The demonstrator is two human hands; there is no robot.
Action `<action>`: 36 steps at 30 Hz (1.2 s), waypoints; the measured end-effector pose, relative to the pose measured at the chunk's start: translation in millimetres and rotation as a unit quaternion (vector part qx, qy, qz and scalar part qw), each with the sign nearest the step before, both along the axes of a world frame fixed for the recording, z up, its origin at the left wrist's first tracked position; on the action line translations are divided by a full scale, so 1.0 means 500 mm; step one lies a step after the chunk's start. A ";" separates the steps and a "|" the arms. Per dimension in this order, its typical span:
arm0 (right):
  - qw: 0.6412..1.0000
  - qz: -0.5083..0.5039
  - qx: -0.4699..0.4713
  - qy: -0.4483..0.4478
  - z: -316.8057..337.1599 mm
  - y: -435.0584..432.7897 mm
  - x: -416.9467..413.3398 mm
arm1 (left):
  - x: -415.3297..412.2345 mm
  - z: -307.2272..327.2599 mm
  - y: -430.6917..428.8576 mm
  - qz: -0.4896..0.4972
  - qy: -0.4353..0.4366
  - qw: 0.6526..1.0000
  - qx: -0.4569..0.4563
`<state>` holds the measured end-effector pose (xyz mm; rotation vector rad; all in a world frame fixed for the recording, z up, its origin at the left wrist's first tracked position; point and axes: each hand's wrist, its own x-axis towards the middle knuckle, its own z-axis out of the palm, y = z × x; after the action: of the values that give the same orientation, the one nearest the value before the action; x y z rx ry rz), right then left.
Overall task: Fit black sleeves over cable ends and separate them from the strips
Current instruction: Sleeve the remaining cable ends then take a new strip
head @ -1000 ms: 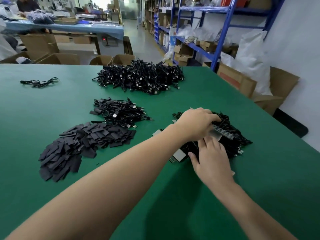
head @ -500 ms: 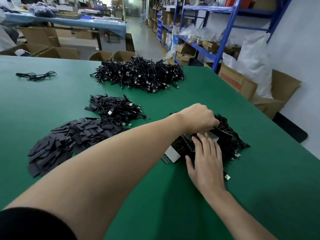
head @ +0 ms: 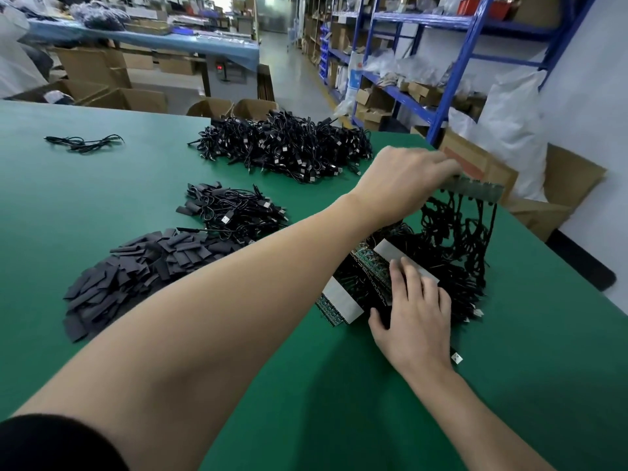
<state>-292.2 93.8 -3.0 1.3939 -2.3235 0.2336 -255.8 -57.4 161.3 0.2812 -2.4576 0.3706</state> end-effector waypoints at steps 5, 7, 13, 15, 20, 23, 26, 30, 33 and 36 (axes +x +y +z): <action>1.000 -0.002 0.020 0.004 0.009 0.000 -0.001 | 0.060 0.099 0.004 -0.015 0.043 0.998 0.038; 0.999 -0.005 0.031 -0.002 0.017 0.000 0.003 | 0.105 0.134 0.004 -0.026 0.032 0.998 0.057; 0.995 -0.013 0.064 -0.078 0.052 0.010 0.013 | 0.273 0.199 0.022 -0.028 -0.038 0.988 0.148; 0.991 0.008 0.057 -0.118 0.069 0.023 0.020 | 0.330 0.209 0.038 -0.030 -0.054 0.981 0.184; 0.920 0.130 -0.112 -0.352 0.142 0.061 0.077 | 0.453 0.196 0.092 -0.043 -0.123 0.961 0.243; 0.709 0.244 -0.137 -0.647 0.212 0.078 0.140 | 0.495 0.156 0.120 -0.017 -0.136 0.950 0.280; 0.586 0.335 -0.078 -0.734 0.243 0.085 0.186 | 0.520 0.102 0.143 -0.023 -0.092 0.932 0.351; 0.622 0.319 -0.048 -0.713 0.249 0.068 0.234 | 0.542 0.019 0.142 -0.027 -0.011 0.859 0.511; 0.614 0.283 -0.037 -0.736 0.234 0.065 0.244 | 0.561 -0.046 0.142 -0.018 0.075 0.743 0.665; 0.598 0.240 -0.034 -0.764 0.223 0.072 0.237 | 0.586 -0.096 0.149 -0.036 0.116 0.667 0.735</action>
<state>-173.9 129.8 108.4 2.1166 -2.6472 2.5246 37.2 17.3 113.2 0.7795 -1.8919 -1.6808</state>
